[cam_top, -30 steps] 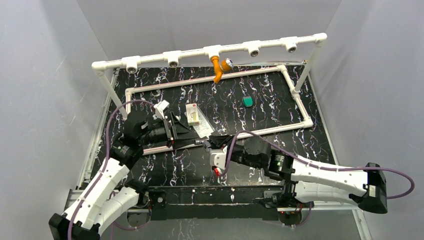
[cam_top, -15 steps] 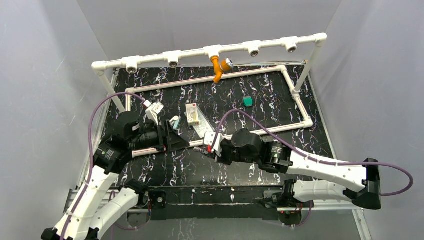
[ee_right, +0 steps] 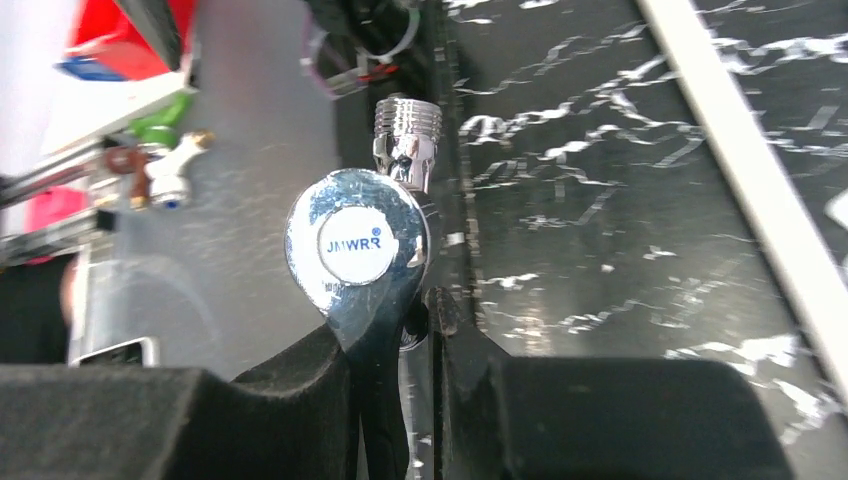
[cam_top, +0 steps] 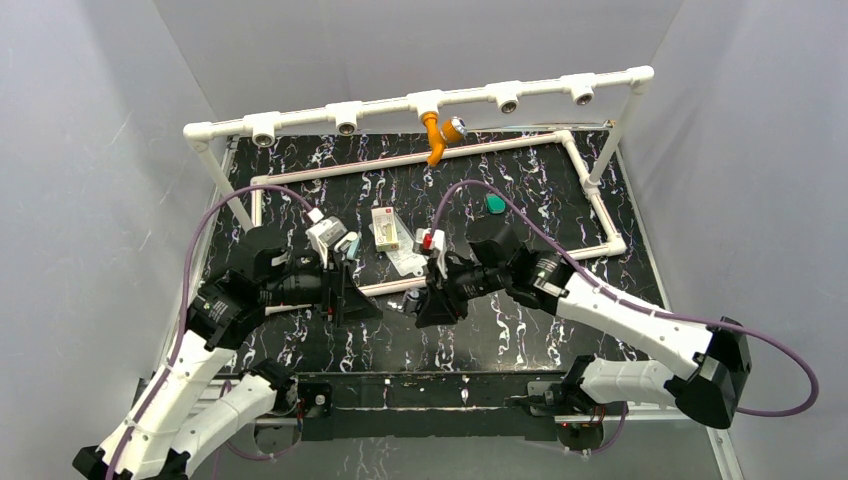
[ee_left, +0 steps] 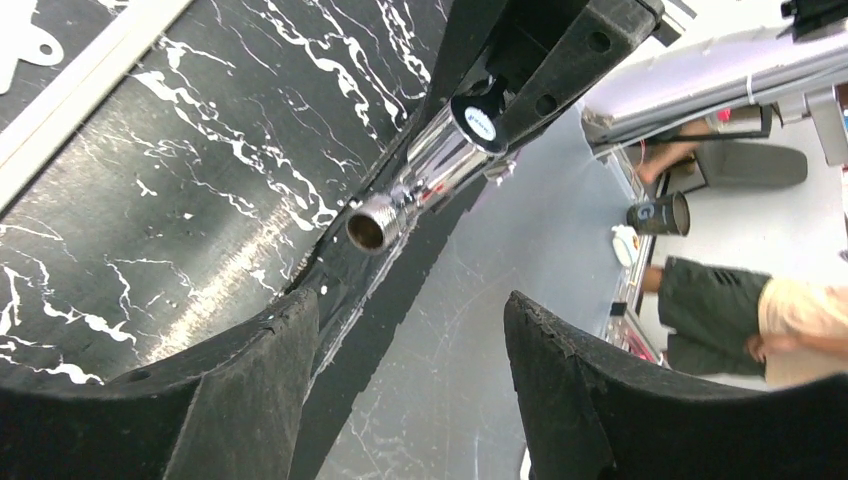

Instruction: Install the water faucets

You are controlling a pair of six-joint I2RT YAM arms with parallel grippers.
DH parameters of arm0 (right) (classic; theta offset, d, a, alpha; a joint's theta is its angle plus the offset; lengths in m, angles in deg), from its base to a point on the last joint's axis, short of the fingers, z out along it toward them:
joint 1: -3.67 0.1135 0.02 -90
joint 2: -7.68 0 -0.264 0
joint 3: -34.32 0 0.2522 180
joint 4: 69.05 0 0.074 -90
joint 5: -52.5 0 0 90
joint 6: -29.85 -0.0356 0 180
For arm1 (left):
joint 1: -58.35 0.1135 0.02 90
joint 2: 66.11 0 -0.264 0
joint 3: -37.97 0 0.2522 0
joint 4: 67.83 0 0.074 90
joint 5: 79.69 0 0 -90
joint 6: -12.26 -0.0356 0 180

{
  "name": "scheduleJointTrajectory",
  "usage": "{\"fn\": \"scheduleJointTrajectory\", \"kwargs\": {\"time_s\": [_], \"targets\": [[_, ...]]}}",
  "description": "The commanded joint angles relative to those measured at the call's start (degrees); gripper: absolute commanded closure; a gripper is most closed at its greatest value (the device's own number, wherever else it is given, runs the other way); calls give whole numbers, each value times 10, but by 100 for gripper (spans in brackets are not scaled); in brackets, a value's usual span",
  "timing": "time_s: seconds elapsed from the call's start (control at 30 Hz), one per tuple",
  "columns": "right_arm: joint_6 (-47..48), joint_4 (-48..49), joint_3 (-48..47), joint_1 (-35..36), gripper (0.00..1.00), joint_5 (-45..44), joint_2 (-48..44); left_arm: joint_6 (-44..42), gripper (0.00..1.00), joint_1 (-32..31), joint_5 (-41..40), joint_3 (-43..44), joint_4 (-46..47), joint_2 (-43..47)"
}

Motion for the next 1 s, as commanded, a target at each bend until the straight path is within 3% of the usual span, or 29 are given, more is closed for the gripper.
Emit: {"fn": "scheduleJointTrajectory", "kwargs": {"time_s": [0.0,0.17,0.53,0.97], "targets": [[-74,44,-40,-9,99,155,21,-41,34,-12,41,19,-17,-12],[-153,123,-34,-20,99,205,32,-57,32,-13,57,11,-17,-25],[-244,224,-39,-21,99,205,67,-12,34,-13,126,3,56,-26],[-322,315,-19,-20,99,222,71,7,51,-13,134,-1,81,-12]]}}
